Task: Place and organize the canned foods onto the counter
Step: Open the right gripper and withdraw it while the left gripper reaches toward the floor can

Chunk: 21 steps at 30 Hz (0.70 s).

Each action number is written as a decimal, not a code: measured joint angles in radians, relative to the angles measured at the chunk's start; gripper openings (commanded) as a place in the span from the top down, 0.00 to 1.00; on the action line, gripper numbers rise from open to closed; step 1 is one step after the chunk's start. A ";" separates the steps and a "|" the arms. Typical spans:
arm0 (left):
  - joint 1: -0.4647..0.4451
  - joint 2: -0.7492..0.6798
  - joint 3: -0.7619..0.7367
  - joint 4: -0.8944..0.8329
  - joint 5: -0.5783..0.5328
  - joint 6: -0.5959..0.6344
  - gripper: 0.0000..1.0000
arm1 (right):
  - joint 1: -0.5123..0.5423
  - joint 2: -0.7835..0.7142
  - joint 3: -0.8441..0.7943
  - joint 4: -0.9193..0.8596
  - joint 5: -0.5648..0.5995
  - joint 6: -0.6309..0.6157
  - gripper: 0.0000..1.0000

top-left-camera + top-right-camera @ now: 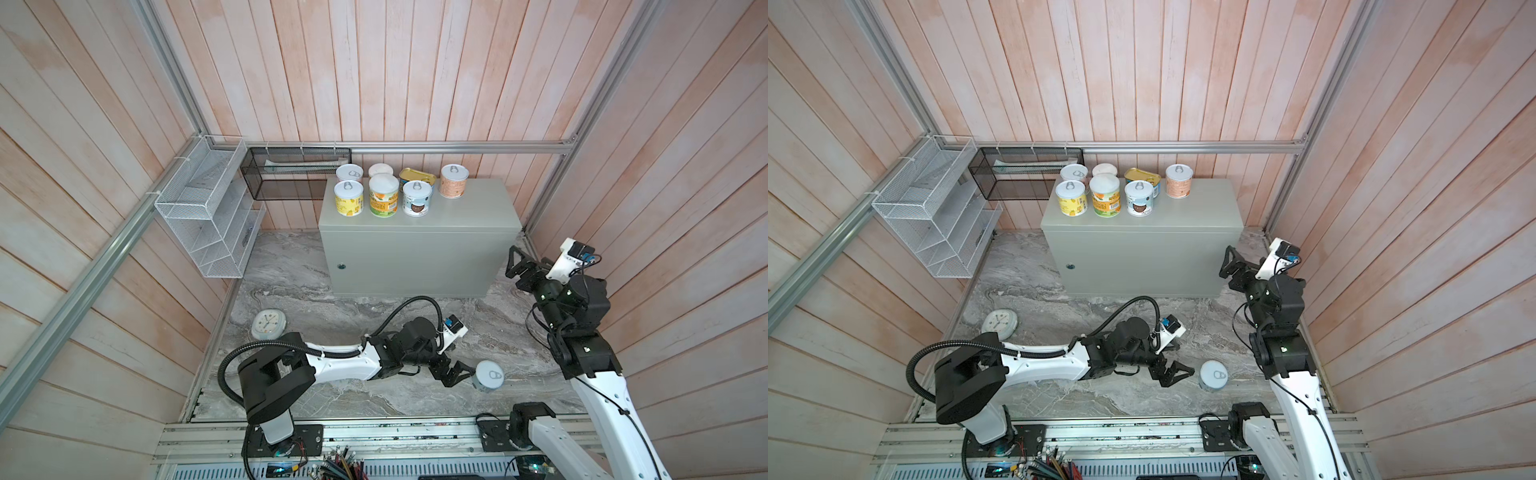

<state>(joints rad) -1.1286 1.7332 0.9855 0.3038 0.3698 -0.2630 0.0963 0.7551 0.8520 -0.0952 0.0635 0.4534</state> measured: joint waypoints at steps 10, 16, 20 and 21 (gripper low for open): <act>-0.018 0.109 0.121 -0.026 0.028 0.035 0.00 | -0.001 -0.105 -0.074 -0.041 0.045 0.023 0.02; -0.027 0.188 0.214 -0.100 0.035 0.047 0.00 | -0.001 -0.154 -0.080 -0.041 0.078 0.026 0.02; -0.041 0.220 0.274 -0.145 0.034 0.063 0.00 | -0.002 -0.162 -0.080 -0.041 0.098 0.025 0.02; -0.045 0.227 0.286 -0.156 0.032 0.069 0.00 | -0.002 -0.163 -0.080 -0.041 0.103 0.024 0.02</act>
<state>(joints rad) -1.1732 1.9602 1.2720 0.1474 0.4015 -0.1940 0.0948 0.5926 0.7723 -0.1360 0.1665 0.4770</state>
